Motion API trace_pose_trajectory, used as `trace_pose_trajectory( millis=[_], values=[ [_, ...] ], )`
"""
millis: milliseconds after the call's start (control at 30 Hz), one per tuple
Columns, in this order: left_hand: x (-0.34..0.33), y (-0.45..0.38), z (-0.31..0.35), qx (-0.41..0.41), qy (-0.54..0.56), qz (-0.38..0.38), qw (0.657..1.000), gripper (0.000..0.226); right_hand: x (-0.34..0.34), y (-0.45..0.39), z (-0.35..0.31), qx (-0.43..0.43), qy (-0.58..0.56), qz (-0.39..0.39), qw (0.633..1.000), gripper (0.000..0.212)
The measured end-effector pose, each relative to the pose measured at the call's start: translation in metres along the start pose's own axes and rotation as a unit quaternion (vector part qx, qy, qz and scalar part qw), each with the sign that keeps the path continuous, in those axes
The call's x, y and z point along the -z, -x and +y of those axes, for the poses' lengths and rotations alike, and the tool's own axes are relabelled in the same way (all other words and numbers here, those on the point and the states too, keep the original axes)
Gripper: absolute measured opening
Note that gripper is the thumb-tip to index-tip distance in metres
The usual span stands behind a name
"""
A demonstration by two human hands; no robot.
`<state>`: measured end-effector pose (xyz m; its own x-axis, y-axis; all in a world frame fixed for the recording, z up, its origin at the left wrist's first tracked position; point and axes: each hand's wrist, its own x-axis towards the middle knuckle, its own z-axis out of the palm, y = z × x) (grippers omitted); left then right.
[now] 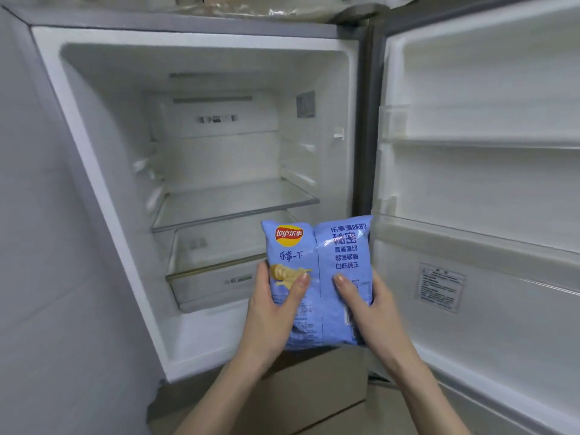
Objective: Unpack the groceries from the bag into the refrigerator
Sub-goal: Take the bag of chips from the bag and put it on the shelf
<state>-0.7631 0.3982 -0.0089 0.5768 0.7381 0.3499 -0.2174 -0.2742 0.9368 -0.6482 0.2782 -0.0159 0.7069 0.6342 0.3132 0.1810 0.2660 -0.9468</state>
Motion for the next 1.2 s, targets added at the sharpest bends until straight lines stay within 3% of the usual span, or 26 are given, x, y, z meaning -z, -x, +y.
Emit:
trace_pose_trajectory(
  millis=[267, 567, 733, 833, 967, 1200],
  values=[
    [0.034, -0.056, 0.001, -0.032, -0.006, 0.112, 0.993, 0.032, -0.049, -0.062, 0.028, 0.061, -0.014, -0.070, 0.996, 0.041],
    [0.091, -0.114, -0.010, -0.058, -0.059, 0.127, 0.988, 0.050, -0.118, -0.124, 0.031, 0.076, -0.039, -0.050, 0.995, 0.033],
    [0.117, -0.149, -0.027, -0.090, -0.098, 0.148, 0.980, 0.032, -0.154, -0.170, 0.023, 0.088, -0.039, -0.052, 0.994, 0.021],
    [0.133, -0.178, -0.022, -0.104, -0.097, 0.180, 0.973, 0.024, -0.175, -0.196, 0.014, 0.107, -0.007, -0.075, 0.991, 0.028],
    [0.153, -0.216, -0.011, -0.106, -0.139, 0.203, 0.964, 0.019, -0.199, -0.228, 0.008, 0.139, 0.043, -0.071, 0.987, 0.060],
    [0.162, -0.265, -0.015, -0.092, -0.204, 0.262, 0.939, 0.035, -0.233, -0.282, 0.016, 0.151, 0.097, -0.060, 0.982, 0.055]
  ],
)
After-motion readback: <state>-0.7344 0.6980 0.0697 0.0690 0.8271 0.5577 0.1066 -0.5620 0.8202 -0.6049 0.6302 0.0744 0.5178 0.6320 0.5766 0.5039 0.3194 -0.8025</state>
